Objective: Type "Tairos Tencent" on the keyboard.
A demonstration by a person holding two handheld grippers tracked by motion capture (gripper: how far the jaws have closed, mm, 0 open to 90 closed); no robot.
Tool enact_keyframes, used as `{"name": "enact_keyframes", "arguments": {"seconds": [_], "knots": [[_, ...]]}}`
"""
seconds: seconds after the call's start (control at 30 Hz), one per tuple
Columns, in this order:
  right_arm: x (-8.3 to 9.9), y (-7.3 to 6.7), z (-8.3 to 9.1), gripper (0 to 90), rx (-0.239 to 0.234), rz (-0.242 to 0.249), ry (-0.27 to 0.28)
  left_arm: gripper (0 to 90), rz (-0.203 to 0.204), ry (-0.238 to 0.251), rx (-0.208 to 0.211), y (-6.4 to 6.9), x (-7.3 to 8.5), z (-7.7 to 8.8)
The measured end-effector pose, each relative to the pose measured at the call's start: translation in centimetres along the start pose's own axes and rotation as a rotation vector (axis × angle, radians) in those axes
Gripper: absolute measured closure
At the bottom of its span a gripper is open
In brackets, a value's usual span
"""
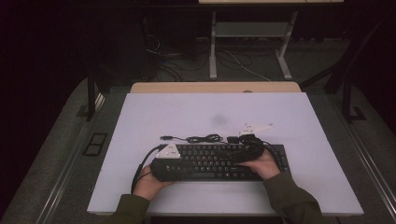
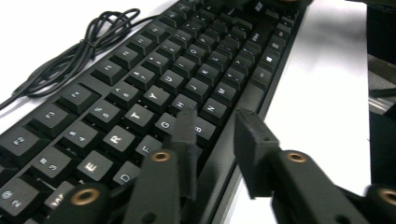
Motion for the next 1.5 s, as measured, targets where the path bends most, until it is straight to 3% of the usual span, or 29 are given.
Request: {"name": "enact_keyframes", "arguments": {"seconds": [0.17, 0.5, 1.0, 1.5], "knots": [[0.1, -0.4, 0.7, 24.2, -0.007, 0.007, -0.016, 54.7, 0.026, 0.029, -0.015, -0.3, -0.1, 0.1], [0.9, -0.6, 2.8, 58.6, -0.016, 0.043, -0.033, 38.4, 0.046, 0.059, -0.042, -0.8, -0.2, 0.2], [2.8, -0.5, 4.7, 88.8, -0.029, 0.074, -0.092, 30.2, 0.055, 0.062, -0.057, -1.0, -0.1, -0.2], [4.3, -1.0, 4.6, 89.3, -0.05, 0.105, -0.171, 29.4, 0.047, 0.054, -0.059, -1.1, 0.0, -0.2]]}}
Point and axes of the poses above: each handheld gripper's, and its own axes: z roughly backward along the jaws, x roughly out of its underside, y roughly to its right, the point moved 6 cm from there along -z, roughly forward along the jaws, and after that the axes turned 5 degrees about y, right-handed, at the moved point
